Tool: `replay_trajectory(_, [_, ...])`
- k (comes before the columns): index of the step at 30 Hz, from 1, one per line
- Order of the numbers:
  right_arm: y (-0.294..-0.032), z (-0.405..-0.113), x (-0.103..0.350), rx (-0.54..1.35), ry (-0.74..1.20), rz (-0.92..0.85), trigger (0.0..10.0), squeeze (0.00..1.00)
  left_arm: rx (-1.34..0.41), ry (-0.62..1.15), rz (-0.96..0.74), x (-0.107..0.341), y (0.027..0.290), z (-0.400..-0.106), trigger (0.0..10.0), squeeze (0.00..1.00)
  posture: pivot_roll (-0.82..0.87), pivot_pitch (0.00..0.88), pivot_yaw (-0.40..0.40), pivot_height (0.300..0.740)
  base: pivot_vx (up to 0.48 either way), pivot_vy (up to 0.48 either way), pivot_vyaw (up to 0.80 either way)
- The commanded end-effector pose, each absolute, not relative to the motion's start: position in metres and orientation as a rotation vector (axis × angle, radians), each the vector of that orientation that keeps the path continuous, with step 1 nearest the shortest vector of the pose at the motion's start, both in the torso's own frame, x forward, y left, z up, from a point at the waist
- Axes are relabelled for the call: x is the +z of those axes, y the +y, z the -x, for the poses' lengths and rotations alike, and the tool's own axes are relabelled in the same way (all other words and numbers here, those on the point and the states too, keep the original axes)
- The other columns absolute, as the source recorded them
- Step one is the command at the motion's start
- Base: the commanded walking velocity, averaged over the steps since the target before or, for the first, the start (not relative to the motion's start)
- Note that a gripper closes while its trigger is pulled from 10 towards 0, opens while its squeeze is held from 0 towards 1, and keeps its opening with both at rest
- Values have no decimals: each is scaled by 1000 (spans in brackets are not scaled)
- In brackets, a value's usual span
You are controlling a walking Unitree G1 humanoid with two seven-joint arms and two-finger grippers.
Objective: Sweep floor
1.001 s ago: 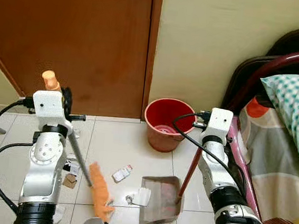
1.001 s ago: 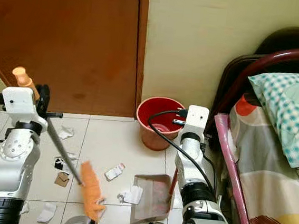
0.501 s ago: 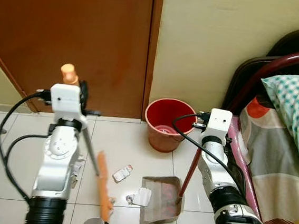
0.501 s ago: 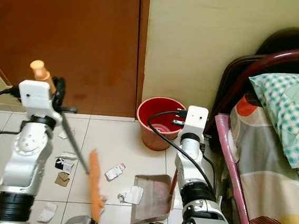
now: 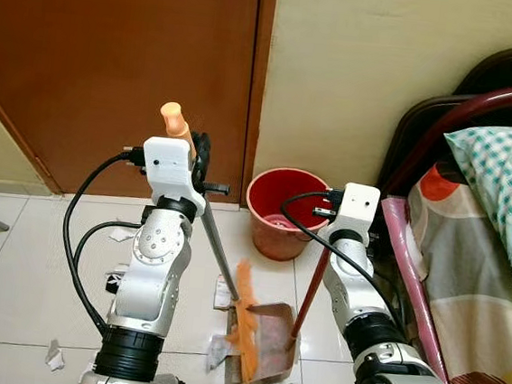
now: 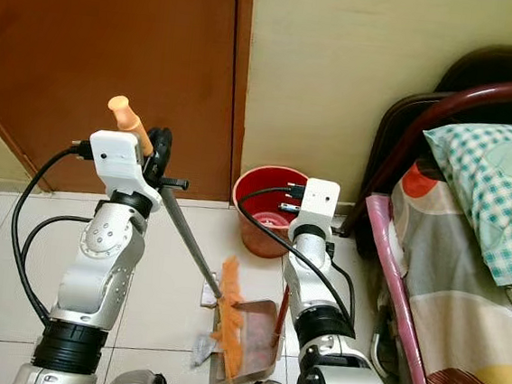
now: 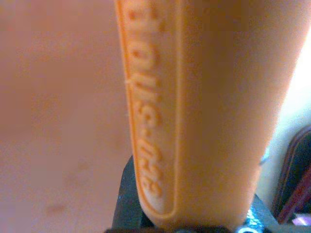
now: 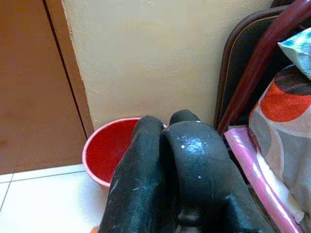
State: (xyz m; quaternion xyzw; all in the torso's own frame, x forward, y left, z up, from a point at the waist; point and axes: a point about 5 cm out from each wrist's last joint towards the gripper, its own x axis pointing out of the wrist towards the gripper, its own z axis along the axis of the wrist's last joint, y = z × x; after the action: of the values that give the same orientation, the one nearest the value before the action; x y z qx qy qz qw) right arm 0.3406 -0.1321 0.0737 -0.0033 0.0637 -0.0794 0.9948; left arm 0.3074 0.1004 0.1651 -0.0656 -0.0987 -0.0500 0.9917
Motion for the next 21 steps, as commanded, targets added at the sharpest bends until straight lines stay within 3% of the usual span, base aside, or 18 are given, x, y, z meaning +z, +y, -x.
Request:
replay_trajectory(1, [-136, -345, 79, -167, 111, -3, 10000, 0, -99, -269, 178, 186, 98, -311, 10000, 0, 30, 73, -10, 740, 0, 0, 0])
replay_trajectory(11, [-135, -344, 76, -155, 130, -49, 10000, 0, -25, -365, 173, 218, 123, -319, 10000, 0, 36, 76, -12, 740, 0, 0, 0])
replay_trajectory(13, [-132, -343, 76, -135, 131, -72, 10000, 0, -1, -389, 149, 224, 133, -319, 10000, 0, 37, 76, -14, 740, 0, 0, 0])
replay_trajectory(15, [-123, -343, 78, -55, 125, -128, 10000, 0, 67, -428, 52, 232, 164, -317, 10000, 0, 43, 80, -21, 740, 0, 0, 0])
replay_trajectory(21, [-122, -343, 83, 22, 98, -195, 10000, 0, 121, -378, -44, 215, 190, -309, 10000, 0, 38, 80, -28, 740, 0, 0, 0])
